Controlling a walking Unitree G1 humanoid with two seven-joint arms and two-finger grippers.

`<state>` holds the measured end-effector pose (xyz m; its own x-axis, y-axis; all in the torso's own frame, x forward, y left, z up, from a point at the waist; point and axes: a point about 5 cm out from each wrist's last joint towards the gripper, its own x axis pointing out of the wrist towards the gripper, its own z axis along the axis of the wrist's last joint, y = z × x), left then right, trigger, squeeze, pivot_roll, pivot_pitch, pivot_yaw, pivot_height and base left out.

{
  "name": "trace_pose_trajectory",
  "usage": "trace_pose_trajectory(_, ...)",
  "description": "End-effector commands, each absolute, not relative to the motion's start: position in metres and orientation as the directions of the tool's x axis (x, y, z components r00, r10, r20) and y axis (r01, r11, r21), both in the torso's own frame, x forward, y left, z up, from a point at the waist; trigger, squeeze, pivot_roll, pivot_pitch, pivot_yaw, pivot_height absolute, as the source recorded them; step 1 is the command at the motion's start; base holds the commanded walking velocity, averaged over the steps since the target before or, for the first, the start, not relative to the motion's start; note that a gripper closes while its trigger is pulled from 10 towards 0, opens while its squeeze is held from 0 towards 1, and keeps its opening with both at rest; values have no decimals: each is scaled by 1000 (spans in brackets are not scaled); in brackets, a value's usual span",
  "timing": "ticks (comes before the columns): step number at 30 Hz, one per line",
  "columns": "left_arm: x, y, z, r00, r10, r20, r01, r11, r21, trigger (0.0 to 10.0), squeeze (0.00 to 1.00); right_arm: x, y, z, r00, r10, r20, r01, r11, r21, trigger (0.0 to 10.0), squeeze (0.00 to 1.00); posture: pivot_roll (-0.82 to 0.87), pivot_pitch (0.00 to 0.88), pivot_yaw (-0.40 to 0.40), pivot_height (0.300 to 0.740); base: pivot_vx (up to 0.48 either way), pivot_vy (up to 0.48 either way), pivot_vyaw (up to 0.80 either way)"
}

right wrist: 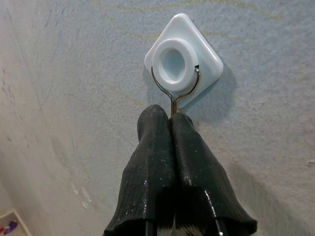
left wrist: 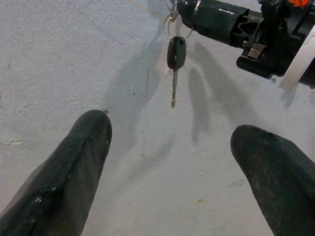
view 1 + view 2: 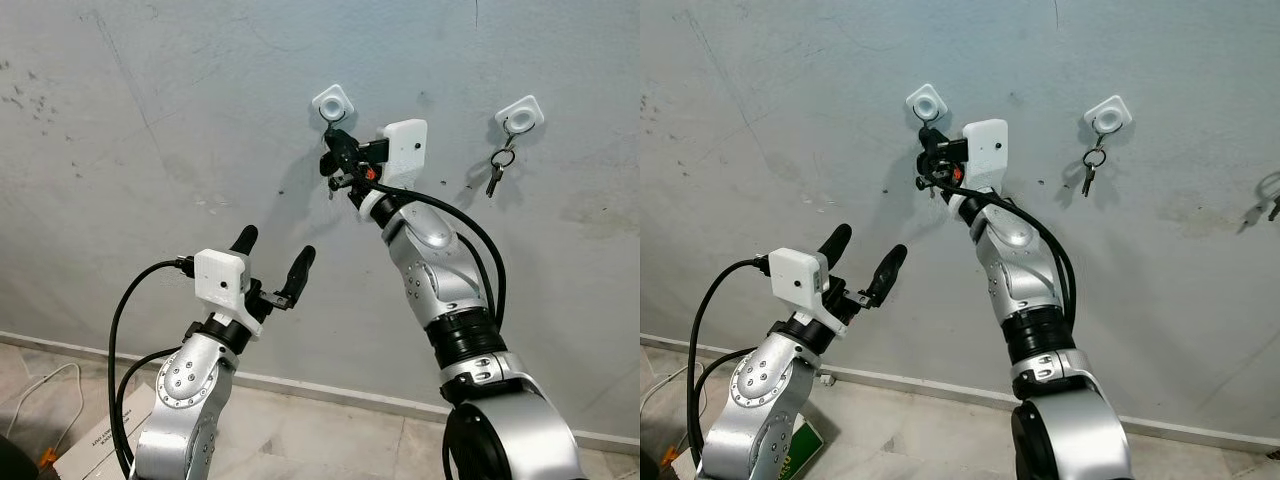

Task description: Hang keys on a hook

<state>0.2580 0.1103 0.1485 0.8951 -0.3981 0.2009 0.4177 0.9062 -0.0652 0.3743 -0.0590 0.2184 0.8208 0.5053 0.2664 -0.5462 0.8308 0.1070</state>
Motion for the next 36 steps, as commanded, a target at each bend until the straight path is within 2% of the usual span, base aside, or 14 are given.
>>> trace_pose_trajectory(1,259,110,154,892,-397,216,417,907,-55,10000,0,373,-59,209,835,501,229,-537,832,140,10000,0,33,0,59,740,0,0,0)
trace_pose_trajectory(14,260,110,155,892,-396,218,416,908,-54,10000,0,374,-62,201,864,463,197,-501,830,245,10000,0,33,0,55,740,0,0,0)
trace_pose_trajectory(22,262,111,156,893,-389,226,411,910,-56,10000,0,377,-73,201,901,382,208,-432,836,337,10000,0,32,0,56,740,0,0,0)
trace_pose_trajectory(36,264,110,163,888,-386,251,412,909,-61,10000,0,379,-78,204,914,344,216,-401,848,346,10000,0,31,0,57,740,0,0,0)
